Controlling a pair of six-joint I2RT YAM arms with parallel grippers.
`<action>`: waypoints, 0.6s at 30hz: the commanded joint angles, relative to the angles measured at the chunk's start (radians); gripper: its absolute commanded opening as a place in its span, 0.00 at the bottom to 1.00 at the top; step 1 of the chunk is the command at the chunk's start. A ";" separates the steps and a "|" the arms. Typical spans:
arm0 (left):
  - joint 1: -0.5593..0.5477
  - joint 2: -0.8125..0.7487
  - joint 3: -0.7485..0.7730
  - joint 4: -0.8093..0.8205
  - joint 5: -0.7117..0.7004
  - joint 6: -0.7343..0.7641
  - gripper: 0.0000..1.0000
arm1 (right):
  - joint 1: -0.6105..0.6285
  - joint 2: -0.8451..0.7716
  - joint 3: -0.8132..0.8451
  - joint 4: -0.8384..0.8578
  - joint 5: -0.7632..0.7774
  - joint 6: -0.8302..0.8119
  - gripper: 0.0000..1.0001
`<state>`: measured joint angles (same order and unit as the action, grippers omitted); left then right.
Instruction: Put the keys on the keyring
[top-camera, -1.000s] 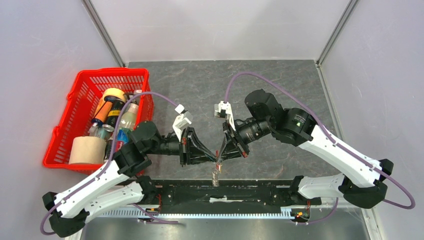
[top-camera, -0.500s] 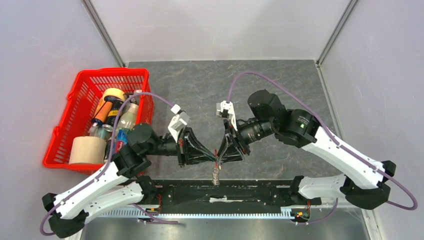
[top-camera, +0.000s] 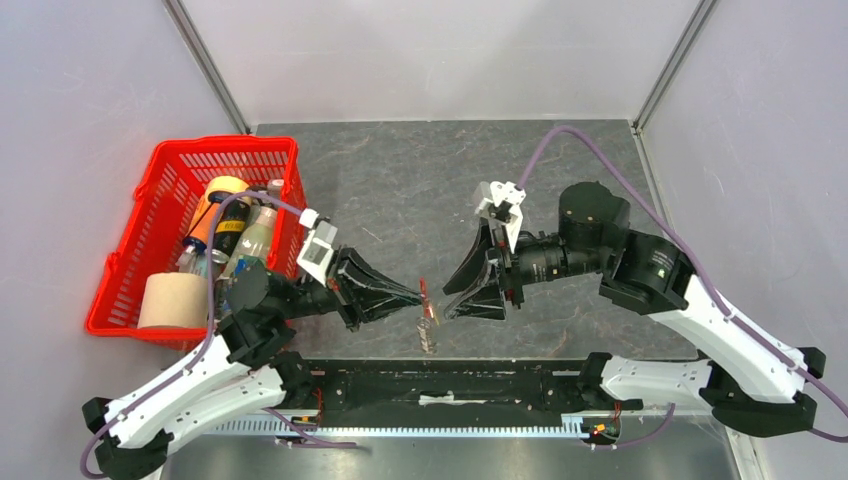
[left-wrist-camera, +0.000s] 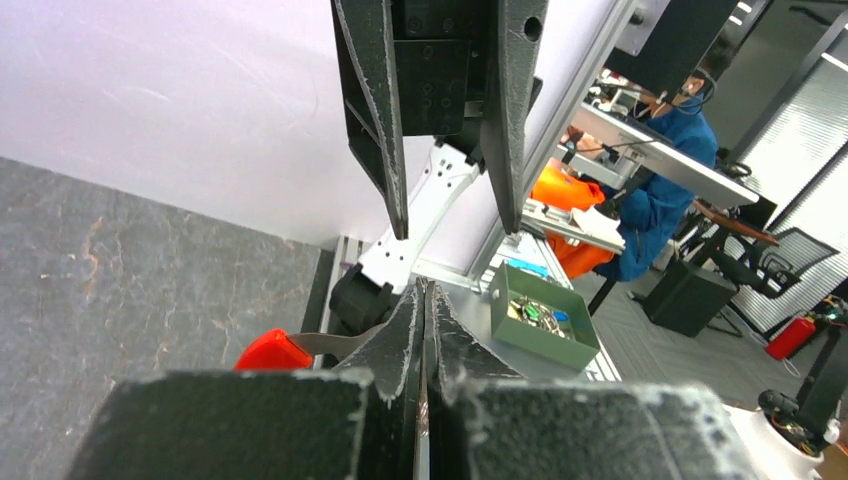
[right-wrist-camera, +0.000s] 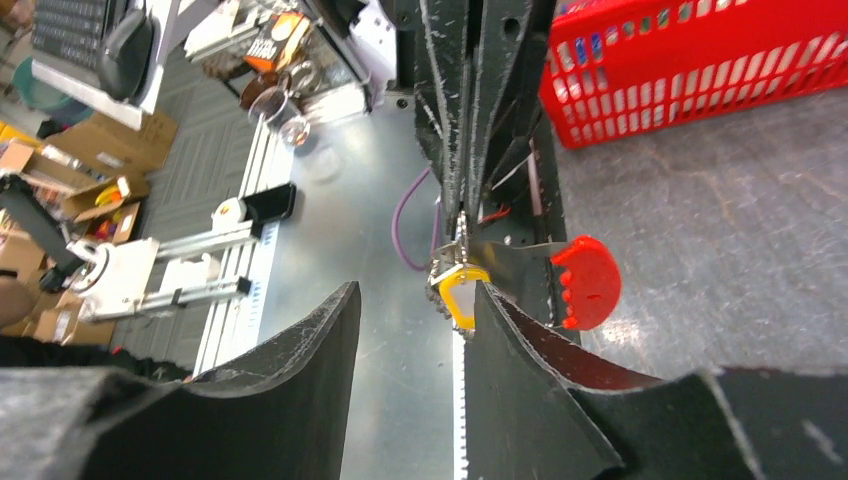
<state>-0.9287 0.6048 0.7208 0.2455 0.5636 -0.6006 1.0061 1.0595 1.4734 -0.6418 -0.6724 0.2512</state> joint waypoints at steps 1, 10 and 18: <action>0.002 -0.033 -0.022 0.178 -0.067 -0.054 0.02 | 0.005 -0.032 -0.014 0.114 0.098 0.039 0.53; 0.001 -0.045 -0.064 0.323 -0.116 -0.096 0.02 | 0.005 -0.041 -0.055 0.273 0.128 0.091 0.51; 0.001 -0.056 -0.082 0.375 -0.156 -0.104 0.02 | 0.005 -0.018 -0.077 0.364 0.102 0.141 0.45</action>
<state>-0.9287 0.5659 0.6472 0.5159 0.4545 -0.6689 1.0061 1.0355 1.3987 -0.3687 -0.5636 0.3592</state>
